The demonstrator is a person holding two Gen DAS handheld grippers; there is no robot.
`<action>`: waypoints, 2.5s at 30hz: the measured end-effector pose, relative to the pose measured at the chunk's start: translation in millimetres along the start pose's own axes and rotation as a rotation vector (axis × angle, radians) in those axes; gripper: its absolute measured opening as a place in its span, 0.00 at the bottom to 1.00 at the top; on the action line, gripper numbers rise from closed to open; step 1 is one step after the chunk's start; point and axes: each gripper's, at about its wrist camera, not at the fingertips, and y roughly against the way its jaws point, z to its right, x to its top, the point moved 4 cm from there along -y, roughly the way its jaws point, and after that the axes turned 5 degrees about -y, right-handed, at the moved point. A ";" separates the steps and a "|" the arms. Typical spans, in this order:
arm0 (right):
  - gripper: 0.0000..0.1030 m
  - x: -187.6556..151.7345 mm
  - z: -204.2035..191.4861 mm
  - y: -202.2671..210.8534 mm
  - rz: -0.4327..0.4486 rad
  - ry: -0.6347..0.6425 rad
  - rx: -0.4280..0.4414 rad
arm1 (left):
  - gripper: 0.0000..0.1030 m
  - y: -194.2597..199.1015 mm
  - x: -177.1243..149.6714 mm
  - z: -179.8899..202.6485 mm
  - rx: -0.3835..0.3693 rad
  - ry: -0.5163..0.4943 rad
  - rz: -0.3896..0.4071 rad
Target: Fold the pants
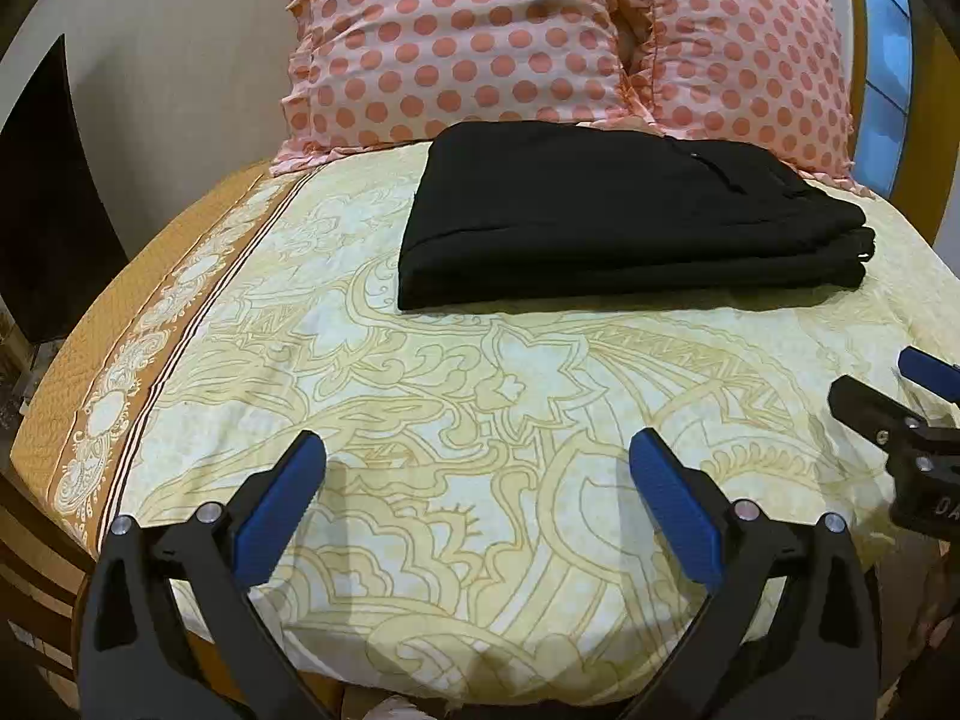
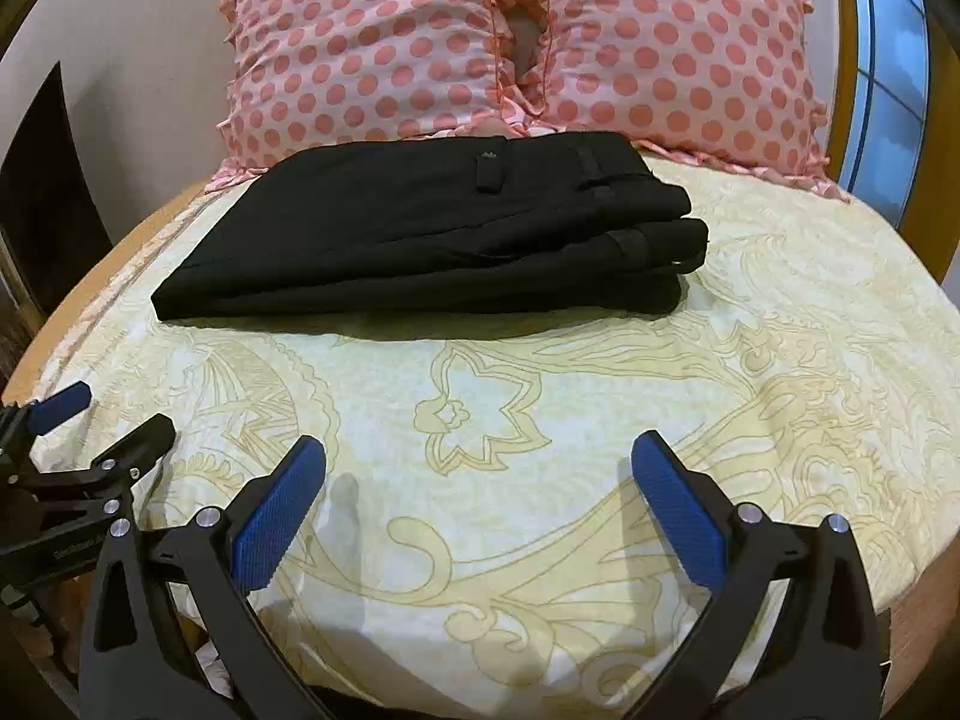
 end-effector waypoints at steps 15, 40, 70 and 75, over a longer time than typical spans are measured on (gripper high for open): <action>0.99 -13.7 0.1 1.3 0.065 0.025 -0.030 | 0.98 -1.5 -6.2 -2.4 -0.020 0.055 0.051; 0.99 -14.9 1.8 3.9 0.107 0.020 -0.031 | 0.98 -0.9 -7.6 -3.6 -0.019 0.062 0.062; 0.99 -14.7 1.9 4.3 0.110 0.019 -0.032 | 0.98 -1.3 -7.1 -3.9 -0.019 0.063 0.060; 0.99 -14.8 2.6 4.5 0.110 0.021 -0.030 | 0.98 -1.4 -7.2 -3.9 -0.020 0.062 0.059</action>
